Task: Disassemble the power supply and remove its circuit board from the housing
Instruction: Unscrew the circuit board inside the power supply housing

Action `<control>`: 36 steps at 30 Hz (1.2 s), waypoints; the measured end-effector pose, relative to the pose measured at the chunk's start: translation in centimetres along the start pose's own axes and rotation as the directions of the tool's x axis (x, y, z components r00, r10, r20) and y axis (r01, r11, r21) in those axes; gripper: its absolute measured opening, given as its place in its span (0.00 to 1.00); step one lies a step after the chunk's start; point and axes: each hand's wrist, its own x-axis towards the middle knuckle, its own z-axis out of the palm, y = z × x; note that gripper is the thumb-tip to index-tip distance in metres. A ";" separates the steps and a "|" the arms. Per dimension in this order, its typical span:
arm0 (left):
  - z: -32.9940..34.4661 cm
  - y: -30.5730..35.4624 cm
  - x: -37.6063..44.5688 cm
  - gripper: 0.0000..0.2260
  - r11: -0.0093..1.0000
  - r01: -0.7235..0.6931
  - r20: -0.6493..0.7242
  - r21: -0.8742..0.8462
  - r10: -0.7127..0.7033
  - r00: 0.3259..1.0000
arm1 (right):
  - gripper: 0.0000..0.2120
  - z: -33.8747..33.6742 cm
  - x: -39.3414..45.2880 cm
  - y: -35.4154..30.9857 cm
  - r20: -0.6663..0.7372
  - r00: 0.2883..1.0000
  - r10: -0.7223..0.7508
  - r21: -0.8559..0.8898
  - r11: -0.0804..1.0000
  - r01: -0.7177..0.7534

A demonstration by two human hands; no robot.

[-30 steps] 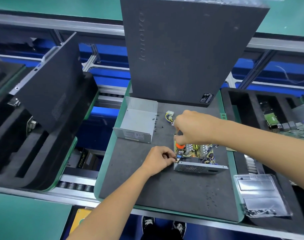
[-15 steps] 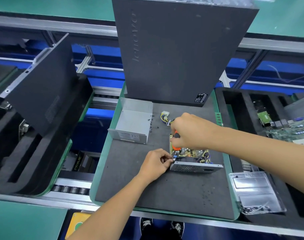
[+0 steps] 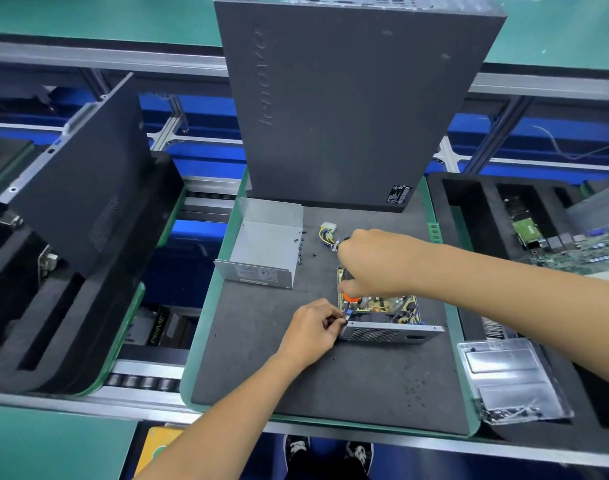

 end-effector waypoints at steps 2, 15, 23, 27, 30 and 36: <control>-0.1 0.1 0.1 0.03 1.000 -0.007 -0.001 0.006 0.007 1.000 | 0.18 -0.2 0.1 0.1 0.033 0.999 0.007 -0.022 1.000 -0.006; 0.1 -0.2 -0.3 0.02 1.000 -0.021 -0.027 0.023 0.022 0.999 | 0.05 -1.5 -0.3 0.2 0.265 0.949 -0.170 -0.050 0.981 0.189; 0.1 -0.2 -0.8 0.02 0.999 -0.020 -0.015 0.040 0.021 1.000 | 0.07 -1.8 0.0 0.3 0.240 0.946 -0.217 0.097 0.975 0.199; 0.0 -0.1 -0.6 0.02 0.999 -0.032 -0.014 0.038 0.033 0.999 | 0.11 -1.7 -0.1 0.0 0.131 0.989 -0.065 0.309 0.951 0.022; -0.1 -0.2 -0.5 0.02 0.999 -0.028 -0.016 0.044 0.029 0.999 | 0.17 -1.5 0.0 -0.3 0.049 0.996 0.070 0.428 0.900 -0.085; 0.0 -0.1 -0.1 0.03 0.998 -0.034 -0.009 0.059 0.034 0.999 | 0.26 -1.6 -0.2 -0.4 0.100 0.988 0.120 0.039 0.991 -0.125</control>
